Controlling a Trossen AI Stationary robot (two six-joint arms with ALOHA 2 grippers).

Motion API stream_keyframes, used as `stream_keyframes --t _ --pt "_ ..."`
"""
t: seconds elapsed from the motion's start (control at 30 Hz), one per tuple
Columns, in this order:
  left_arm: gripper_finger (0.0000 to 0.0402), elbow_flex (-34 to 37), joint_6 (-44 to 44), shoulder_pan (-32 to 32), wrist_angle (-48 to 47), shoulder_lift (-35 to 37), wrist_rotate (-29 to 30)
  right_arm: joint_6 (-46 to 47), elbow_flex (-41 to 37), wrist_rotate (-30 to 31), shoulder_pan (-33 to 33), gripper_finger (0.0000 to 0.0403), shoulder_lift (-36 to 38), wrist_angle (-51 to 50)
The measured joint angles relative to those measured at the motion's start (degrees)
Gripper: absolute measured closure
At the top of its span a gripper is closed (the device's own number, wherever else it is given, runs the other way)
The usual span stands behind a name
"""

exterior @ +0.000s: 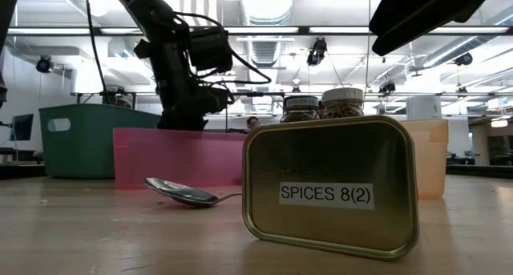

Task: Pick & Place Food Item
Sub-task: Put the silver spoon into the pink bin

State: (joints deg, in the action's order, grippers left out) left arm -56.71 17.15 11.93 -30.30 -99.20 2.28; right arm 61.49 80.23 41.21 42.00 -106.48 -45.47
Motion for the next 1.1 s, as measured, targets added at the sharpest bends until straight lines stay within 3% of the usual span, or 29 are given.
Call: stream_keyframes --t 0.93,1.1 --pt "0.0401 2.58 1.38 -0.09 3.38 0.0 -0.85 -0.02 0.0 0.03 -0.07 0.0175 0.0 -0.02" --pt "0.0375 2.58 1.49 -0.14 3.35 -0.02 -0.83 -0.02 0.0 0.02 -0.07 0.0175 0.0 -0.02"
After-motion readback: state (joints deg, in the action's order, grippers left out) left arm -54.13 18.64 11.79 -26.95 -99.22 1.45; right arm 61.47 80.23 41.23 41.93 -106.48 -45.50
